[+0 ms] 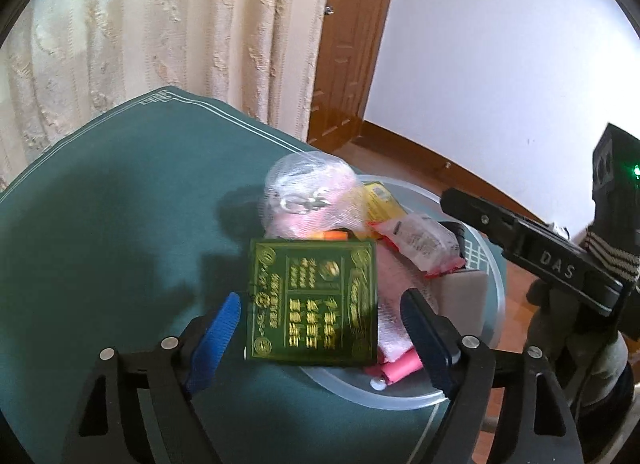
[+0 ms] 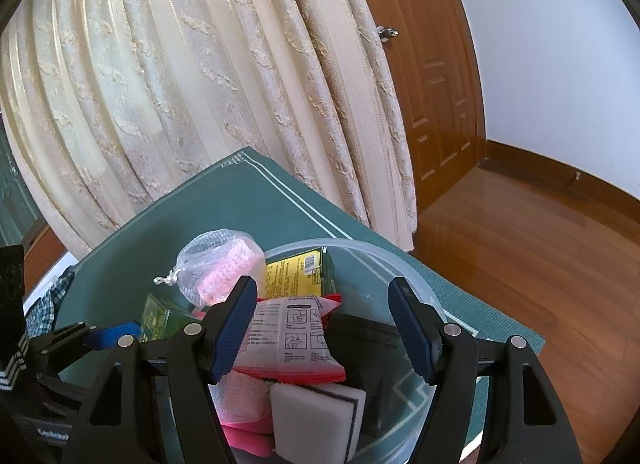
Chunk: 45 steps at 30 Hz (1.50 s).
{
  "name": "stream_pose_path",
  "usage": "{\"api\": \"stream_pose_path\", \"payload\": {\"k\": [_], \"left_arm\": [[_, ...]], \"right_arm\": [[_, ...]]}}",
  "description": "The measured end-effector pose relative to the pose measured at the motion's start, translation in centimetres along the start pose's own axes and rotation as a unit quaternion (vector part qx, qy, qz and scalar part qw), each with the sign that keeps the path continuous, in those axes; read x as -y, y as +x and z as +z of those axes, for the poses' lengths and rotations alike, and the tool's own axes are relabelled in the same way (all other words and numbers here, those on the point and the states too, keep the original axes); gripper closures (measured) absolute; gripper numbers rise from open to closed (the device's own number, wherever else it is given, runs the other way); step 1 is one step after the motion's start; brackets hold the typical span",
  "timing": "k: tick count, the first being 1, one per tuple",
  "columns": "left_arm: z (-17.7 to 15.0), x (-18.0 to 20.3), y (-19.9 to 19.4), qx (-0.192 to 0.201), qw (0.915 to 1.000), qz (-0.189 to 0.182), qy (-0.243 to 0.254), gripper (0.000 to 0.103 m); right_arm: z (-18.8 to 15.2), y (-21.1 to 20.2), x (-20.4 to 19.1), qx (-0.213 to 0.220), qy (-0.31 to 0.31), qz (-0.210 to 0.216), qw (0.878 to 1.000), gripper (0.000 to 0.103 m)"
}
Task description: Organize objects
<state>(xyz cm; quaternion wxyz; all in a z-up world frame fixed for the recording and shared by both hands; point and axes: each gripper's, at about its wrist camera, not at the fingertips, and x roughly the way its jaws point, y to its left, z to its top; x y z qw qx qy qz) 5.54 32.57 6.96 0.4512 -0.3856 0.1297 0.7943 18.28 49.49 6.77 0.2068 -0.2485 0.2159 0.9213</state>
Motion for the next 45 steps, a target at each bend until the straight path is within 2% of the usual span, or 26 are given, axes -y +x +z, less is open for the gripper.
{"api": "stream_pose_path", "payload": {"k": [5, 13, 17, 21, 27, 31, 35, 36, 40, 45], "left_arm": [[-0.1, -0.4, 0.0, -0.013, 0.9998, -0.005, -0.015, 0.017], [0.4, 1.5, 0.1, 0.002, 0.9999, -0.006, 0.013, 0.017], [0.2, 1.2, 0.1, 0.001, 0.9998, -0.002, 0.02, 0.017], [-0.6, 0.1, 0.3, -0.01, 0.9999, 0.007, 0.003, 0.017], [-2.1, -3.3, 1.2, -0.038, 0.9976, 0.027, -0.052, 0.017], [-2.1, -4.5, 1.6, -0.042, 0.9966, 0.016, -0.069, 0.017], [-1.8, -4.9, 2.5, -0.043, 0.997, 0.018, -0.061, 0.017], [-1.8, -4.9, 2.7, -0.045, 0.9969, 0.017, -0.062, 0.025], [-1.8, -4.9, 2.5, -0.045, 0.9971, 0.017, -0.059, 0.025], [-1.5, -3.7, 0.7, -0.023, 0.9985, 0.026, -0.043, 0.025]], "right_arm": [[0.0, -0.1, -0.4, -0.001, -0.002, 0.001, 1.0, 0.034], [0.1, -0.1, -0.1, 0.002, 0.005, -0.004, 1.0, 0.034], [0.2, 0.0, 0.1, 0.005, 0.007, -0.004, 1.0, 0.034], [0.1, 0.2, 0.2, 0.003, 0.011, -0.004, 1.0, 0.034], [0.0, 0.1, 0.1, 0.006, 0.008, -0.002, 1.0, 0.034], [-0.1, 0.1, 0.0, 0.003, 0.007, -0.002, 1.0, 0.034], [-0.2, -0.1, -0.2, 0.005, 0.005, 0.0, 1.0, 0.034], [-0.1, -0.2, -0.1, 0.005, 0.005, -0.001, 1.0, 0.034], [-0.1, -0.2, 0.0, 0.006, 0.01, -0.004, 1.0, 0.034], [0.1, -0.2, 0.1, 0.008, 0.014, -0.008, 1.0, 0.034]]}}
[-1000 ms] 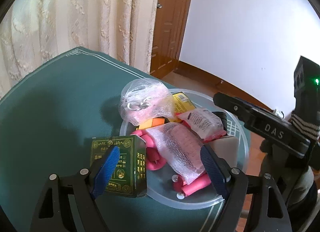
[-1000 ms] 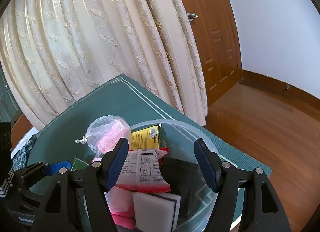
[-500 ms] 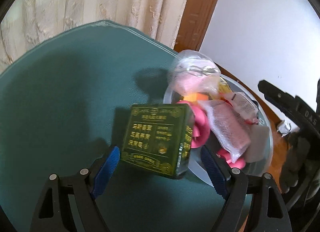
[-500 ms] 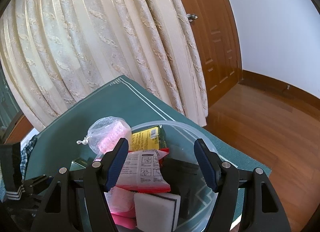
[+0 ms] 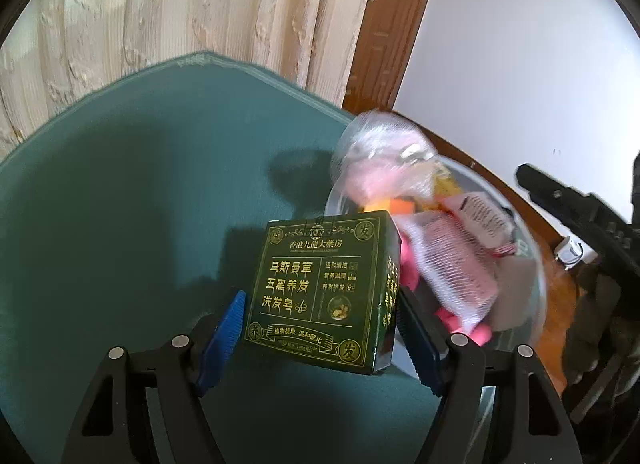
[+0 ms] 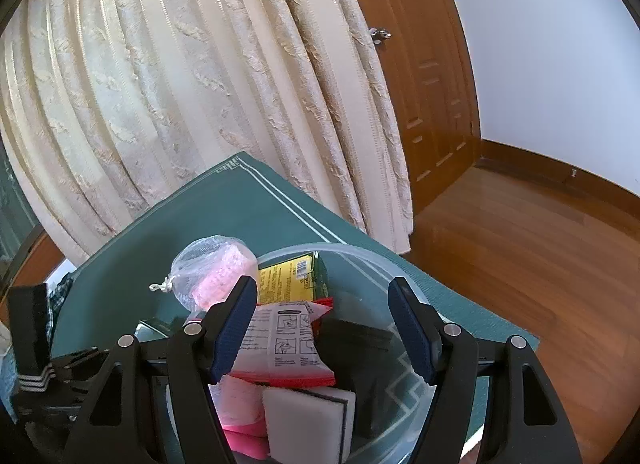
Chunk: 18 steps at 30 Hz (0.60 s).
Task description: Organize objects
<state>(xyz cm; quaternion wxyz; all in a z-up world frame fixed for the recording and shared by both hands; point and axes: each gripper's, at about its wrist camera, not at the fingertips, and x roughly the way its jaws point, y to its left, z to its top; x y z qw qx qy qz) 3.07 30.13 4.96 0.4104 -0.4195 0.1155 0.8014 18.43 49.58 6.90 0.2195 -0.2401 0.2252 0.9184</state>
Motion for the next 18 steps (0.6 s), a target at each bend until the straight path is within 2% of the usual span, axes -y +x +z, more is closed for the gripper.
{"api": "stream_pose_path", "payload": {"k": [7, 12, 18], "left_arm": [[1.4, 4.0, -1.9, 0.042, 0.9977, -0.022, 0.049, 0.025], [2.0, 6.2, 0.3, 0.04, 0.9958, -0.032, 0.076, 0.025], [1.2, 6.1, 1.6, 0.019, 0.9957, -0.045, 0.079, 0.025]], "right_arm": [[0.3, -0.1, 0.0, 0.005, -0.001, -0.002, 1.0, 0.034], [0.5, -0.6, 0.6, 0.012, 0.004, -0.005, 1.0, 0.033], [0.6, -0.8, 1.5, 0.014, 0.014, -0.01, 1.0, 0.034]]}}
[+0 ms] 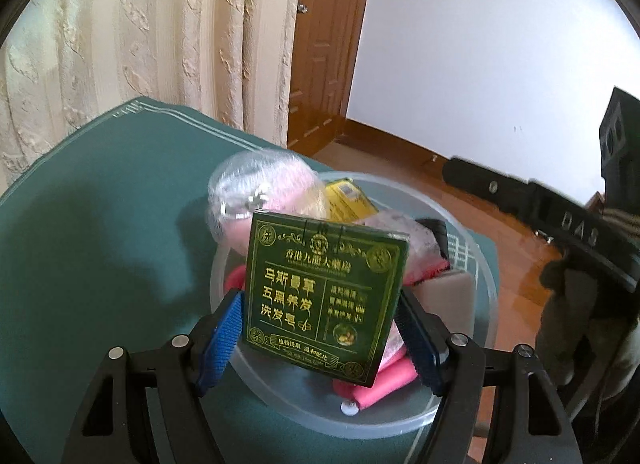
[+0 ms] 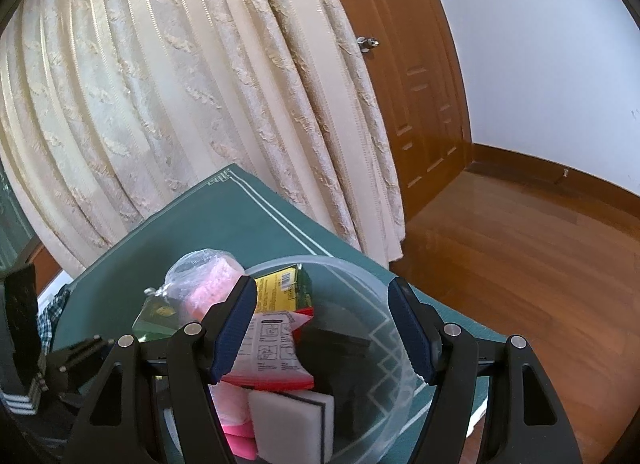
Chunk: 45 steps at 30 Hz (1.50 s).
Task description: Organize objects
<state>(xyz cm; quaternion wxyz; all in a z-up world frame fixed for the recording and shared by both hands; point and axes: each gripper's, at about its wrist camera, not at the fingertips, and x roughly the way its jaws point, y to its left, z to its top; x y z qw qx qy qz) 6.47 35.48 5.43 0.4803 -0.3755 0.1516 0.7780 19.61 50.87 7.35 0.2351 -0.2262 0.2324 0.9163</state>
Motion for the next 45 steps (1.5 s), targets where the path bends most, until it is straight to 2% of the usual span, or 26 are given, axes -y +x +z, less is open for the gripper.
{"api": "stream_pose_path", "payload": {"k": [6, 9, 15, 23, 30, 33, 36, 45], "left_arm": [[-0.5, -0.4, 0.0, -0.013, 0.9999, -0.008, -0.008, 0.024], [-0.4, -0.3, -0.5, -0.009, 0.9999, -0.008, -0.006, 0.016], [-0.2, -0.1, -1.5, 0.009, 0.9999, -0.009, -0.003, 0.007], [0.5, -0.3, -1.2, 0.001, 0.9988, -0.043, -0.025, 0.004], [0.9, 1.2, -0.9, 0.001, 0.9975, -0.07, -0.013, 0.004], [0.3, 1.4, -0.3, -0.012, 0.998, -0.061, -0.005, 0.004], [-0.4, 0.7, -0.2, -0.023, 0.998, -0.057, -0.018, 0.004], [0.0, -0.8, -1.5, -0.003, 0.998, -0.05, -0.04, 0.003]], "right_arm": [[-0.2, 0.1, 0.1, -0.002, -0.003, 0.001, 1.0, 0.034], [-0.2, 0.0, -0.1, 0.0, -0.005, 0.0, 1.0, 0.034], [-0.2, -0.1, -0.2, -0.001, -0.005, 0.001, 1.0, 0.034], [-0.6, -0.3, -0.5, 0.002, -0.006, -0.001, 1.0, 0.034], [-0.5, -0.9, -0.3, 0.009, -0.004, -0.005, 1.0, 0.034], [-0.4, -1.1, 0.1, 0.012, 0.0, -0.007, 1.0, 0.034], [-0.5, -1.3, -0.2, 0.01, -0.004, -0.002, 1.0, 0.034], [-0.6, -1.7, -1.4, 0.011, -0.019, 0.015, 1.0, 0.034]]}}
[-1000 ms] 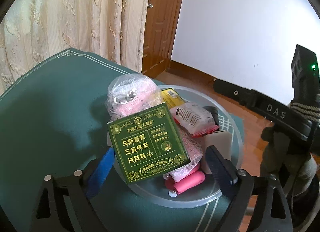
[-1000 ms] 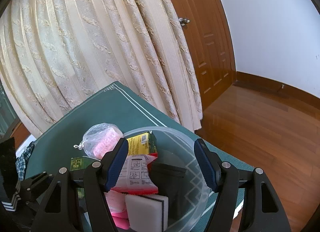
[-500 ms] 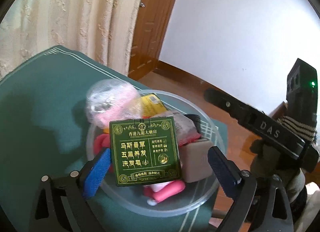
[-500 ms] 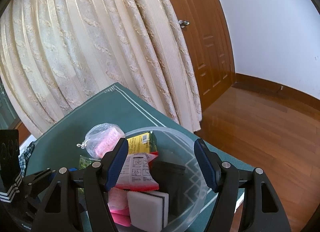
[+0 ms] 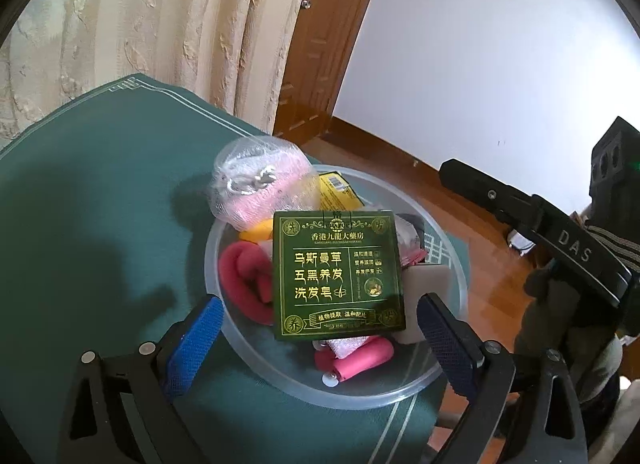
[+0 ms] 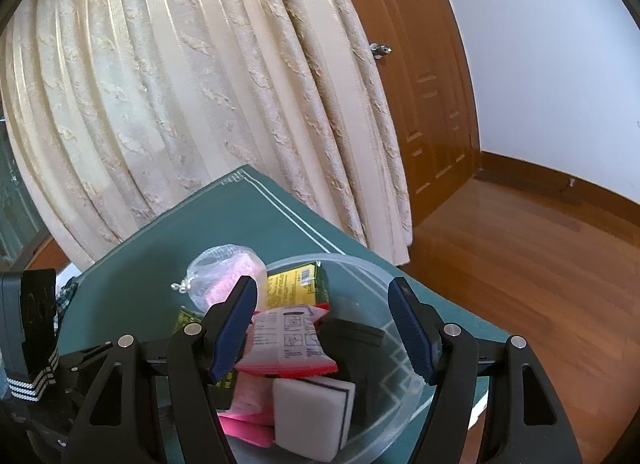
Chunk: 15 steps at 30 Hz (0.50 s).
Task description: Organize objects
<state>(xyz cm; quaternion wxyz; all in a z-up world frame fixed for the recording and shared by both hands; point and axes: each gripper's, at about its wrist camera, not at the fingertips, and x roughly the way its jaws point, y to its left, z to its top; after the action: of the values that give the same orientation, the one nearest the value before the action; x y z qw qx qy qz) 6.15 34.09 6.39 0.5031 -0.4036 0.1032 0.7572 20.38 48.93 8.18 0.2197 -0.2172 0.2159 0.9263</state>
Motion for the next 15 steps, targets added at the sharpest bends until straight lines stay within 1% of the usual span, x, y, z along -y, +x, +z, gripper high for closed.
{"api": "stream_pose_path", "payload": {"k": [3, 4, 6, 7, 10, 12, 15], "left_arm": [[-0.4, 0.1, -0.7, 0.005, 1.0, 0.005, 0.003, 0.003], [-0.4, 0.1, -1.0, 0.007, 0.9999, 0.014, 0.002, 0.003], [-0.5, 0.1, -1.5, 0.01, 0.9993, 0.036, 0.002, 0.0], [-0.4, -0.1, -1.8, 0.014, 0.998, 0.062, 0.0, 0.0], [-0.2, -0.3, -1.9, 0.013, 0.9935, 0.113, -0.003, 0.0], [-0.3, -0.5, -2.2, 0.013, 0.9909, 0.134, -0.007, 0.0], [-0.6, -1.0, -2.2, 0.01, 0.9901, 0.139, -0.011, 0.0]], "right_arm": [[0.0, 0.0, 0.0, -0.002, -0.002, 0.0, 1.0, 0.034], [0.0, 0.1, -0.2, -0.006, -0.004, 0.0, 1.0, 0.034], [-0.2, 0.0, -0.5, -0.018, -0.012, 0.0, 1.0, 0.034], [-0.3, 0.0, -0.6, -0.022, -0.014, 0.0, 1.0, 0.034], [-0.8, -0.1, -0.9, -0.043, -0.025, -0.004, 0.999, 0.034], [-1.4, -0.4, -1.2, -0.063, -0.034, -0.003, 0.997, 0.033], [-2.4, -1.1, -1.7, -0.082, -0.051, -0.009, 0.995, 0.03]]}}
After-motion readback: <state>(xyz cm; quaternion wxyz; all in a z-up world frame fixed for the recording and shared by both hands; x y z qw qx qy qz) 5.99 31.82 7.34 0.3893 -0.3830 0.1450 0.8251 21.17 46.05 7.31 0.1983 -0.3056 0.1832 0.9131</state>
